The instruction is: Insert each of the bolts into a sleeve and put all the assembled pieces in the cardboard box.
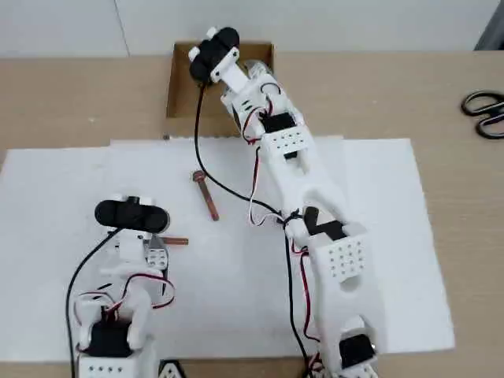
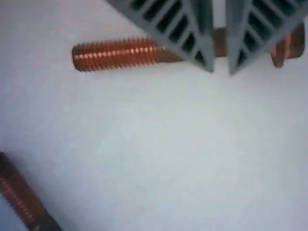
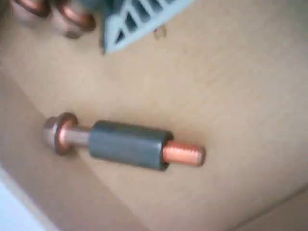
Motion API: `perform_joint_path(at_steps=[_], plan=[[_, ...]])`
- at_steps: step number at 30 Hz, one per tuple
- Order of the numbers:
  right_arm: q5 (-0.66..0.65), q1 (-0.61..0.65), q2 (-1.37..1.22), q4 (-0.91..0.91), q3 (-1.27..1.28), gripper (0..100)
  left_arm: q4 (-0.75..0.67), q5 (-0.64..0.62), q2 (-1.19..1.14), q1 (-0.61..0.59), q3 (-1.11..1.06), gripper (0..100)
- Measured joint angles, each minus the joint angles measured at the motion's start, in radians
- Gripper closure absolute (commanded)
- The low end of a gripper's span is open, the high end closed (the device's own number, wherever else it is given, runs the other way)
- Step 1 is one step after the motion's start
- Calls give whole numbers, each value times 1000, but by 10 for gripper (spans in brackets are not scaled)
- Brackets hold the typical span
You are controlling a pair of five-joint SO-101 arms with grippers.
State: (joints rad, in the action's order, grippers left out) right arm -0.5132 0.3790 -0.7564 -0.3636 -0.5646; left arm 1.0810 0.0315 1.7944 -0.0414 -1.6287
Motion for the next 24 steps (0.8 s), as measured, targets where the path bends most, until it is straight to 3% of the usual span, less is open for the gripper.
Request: perform_joint_path(at_steps=[6, 14, 24], plan=[[6, 0, 117, -227, -2, 996, 0, 0, 0, 0, 0, 994], [186, 2, 353, -634, -2, 995, 0, 0, 0, 0, 0, 994], [201, 6, 497, -1036, -2, 995, 0, 0, 0, 0, 0, 994]])
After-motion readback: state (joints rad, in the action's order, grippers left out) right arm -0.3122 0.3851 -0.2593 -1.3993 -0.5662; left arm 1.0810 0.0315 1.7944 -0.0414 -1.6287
